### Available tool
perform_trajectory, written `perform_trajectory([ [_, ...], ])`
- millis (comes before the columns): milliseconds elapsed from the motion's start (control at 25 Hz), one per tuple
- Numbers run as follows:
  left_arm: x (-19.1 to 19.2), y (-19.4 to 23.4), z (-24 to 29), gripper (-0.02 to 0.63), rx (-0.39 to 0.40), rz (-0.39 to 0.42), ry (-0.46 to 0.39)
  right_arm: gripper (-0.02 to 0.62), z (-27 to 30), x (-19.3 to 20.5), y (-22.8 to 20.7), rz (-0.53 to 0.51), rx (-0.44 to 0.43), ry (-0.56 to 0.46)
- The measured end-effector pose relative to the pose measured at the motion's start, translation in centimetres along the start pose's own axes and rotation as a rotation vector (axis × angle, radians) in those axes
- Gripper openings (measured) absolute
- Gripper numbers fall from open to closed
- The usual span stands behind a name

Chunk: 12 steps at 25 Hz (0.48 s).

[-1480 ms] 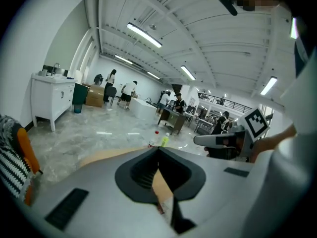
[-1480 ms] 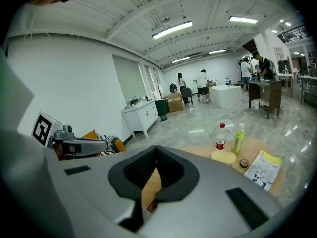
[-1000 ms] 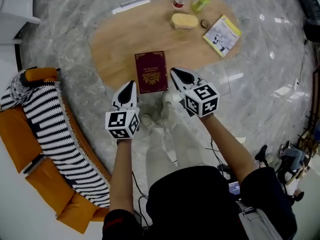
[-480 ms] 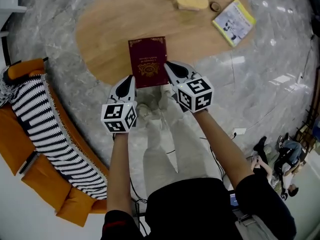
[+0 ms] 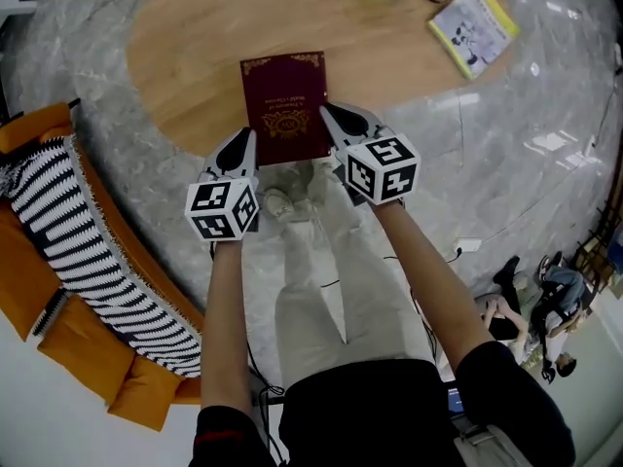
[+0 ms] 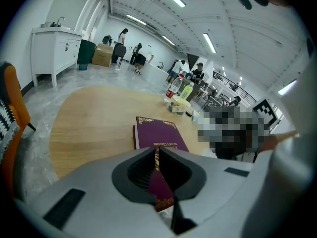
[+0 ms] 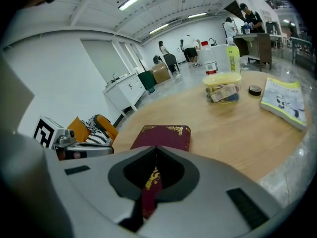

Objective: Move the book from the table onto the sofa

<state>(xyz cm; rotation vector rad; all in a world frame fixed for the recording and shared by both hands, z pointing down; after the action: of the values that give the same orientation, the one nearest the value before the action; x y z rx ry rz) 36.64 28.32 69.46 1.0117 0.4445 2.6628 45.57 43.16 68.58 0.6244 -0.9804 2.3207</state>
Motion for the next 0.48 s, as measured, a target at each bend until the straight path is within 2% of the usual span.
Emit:
perform_trajectory([
  [40, 0.2, 0.1, 0.3, 0.018, 0.002, 0.003, 0.010, 0.015, 0.2, 0.1, -0.3, 0.006, 0.003, 0.003],
  [80, 0.3, 0.2, 0.6, 0.037, 0.005, 0.010, 0.022, 0.042, 0.3, 0.2, -0.5, 0.013, 0.002, 0.007],
  [120, 0.5, 0.2, 0.9, 0.066, 0.009, 0.017, 0.038, 0.112, 0.5, 0.4, -0.8, 0.022, -0.002, 0.012],
  [160, 0.7, 0.2, 1.3, 0.100, 0.012, 0.020, 0.054, 0.139, 0.7, 0.6, -1.2, 0.031, -0.005, 0.017],
  [320, 1.2, 0.4, 2.8, 0.189, 0.010, 0.038, 0.095, 0.194, 1.4, 1.6, -2.5, 0.057, 0.006, 0.049],
  [480, 1.8, 0.8, 4.3, 0.248, 0.024, 0.004, 0.139, 0.270, 2.3, 3.2, -3.2, 0.107, 0.005, 0.077],
])
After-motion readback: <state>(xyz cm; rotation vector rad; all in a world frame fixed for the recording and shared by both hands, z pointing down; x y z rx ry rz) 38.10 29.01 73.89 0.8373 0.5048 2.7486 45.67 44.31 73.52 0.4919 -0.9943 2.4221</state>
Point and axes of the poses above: the fingertips, and each gripper's own axes: z forward along the fingers, y to its left, x out of its underside, the point moved 4 cm from there along -z, backward along the fingers, and after that the axes turned 5 degrees about -x, right-handed, at the moved point
